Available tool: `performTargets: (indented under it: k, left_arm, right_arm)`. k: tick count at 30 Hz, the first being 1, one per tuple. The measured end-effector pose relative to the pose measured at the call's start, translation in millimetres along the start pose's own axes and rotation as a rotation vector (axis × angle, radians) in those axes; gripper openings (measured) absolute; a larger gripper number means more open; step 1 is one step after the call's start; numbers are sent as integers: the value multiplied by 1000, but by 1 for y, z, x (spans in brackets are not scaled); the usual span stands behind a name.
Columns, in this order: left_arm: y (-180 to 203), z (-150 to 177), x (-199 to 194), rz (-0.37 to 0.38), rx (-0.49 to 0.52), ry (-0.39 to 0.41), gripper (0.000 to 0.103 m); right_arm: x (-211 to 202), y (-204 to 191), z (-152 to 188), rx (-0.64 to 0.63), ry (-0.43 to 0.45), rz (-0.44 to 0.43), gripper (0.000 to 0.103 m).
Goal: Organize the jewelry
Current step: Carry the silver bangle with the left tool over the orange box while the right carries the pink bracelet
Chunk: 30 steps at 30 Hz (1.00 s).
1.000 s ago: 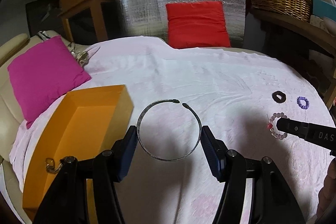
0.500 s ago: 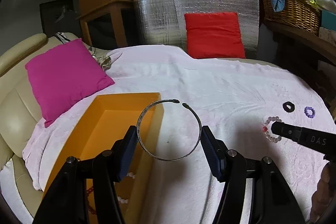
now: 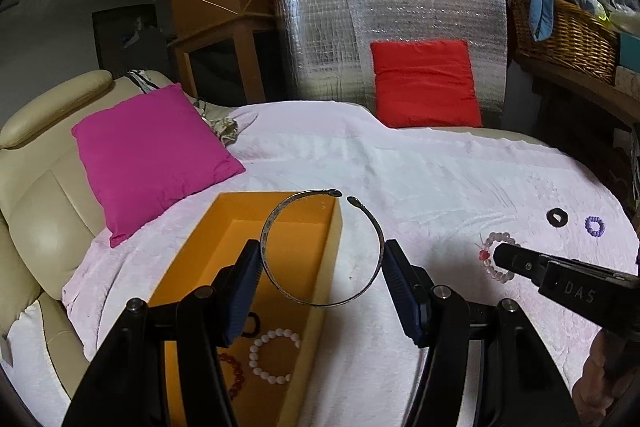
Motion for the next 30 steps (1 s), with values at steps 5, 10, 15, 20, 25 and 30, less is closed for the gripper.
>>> performTargets:
  k: [5,10,15,20,25,30]
  left_arm:
    - [-15,-2,0,-21,-4,7,63]
    - [-38,-1,5,-52,-27,4,63]
    - [-64,2,10,-90,-50,0,63]
    - [-89,5,19,-123,-71,-6,63]
    - [-112,10,39,-150,-82,-31,63]
    - [-129,11,63,-170,-72,-46,63]
  right_arm:
    - [6,-20,3,-10,3,-38,9]
    - [14,-44,6,-22,3,-83,9]
    - [27,-67,13,-41,-9,-119,9]
    - [38,-84,17,-69,-21,-135,9]
    - [49,-103,6,-75,-15,-151,9]
    - [74,-126,-1,-103,-60,-160,9]
Point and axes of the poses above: each gripper's, at about its wrist camera, not at the fingertips, and x roughly the way its jaws point, y to its right, z to its underside, the point moved 9 cm from there along x, roughly the way its jaws point, and after that the axes turned 12 degrees about y, right-handed, at the moved point
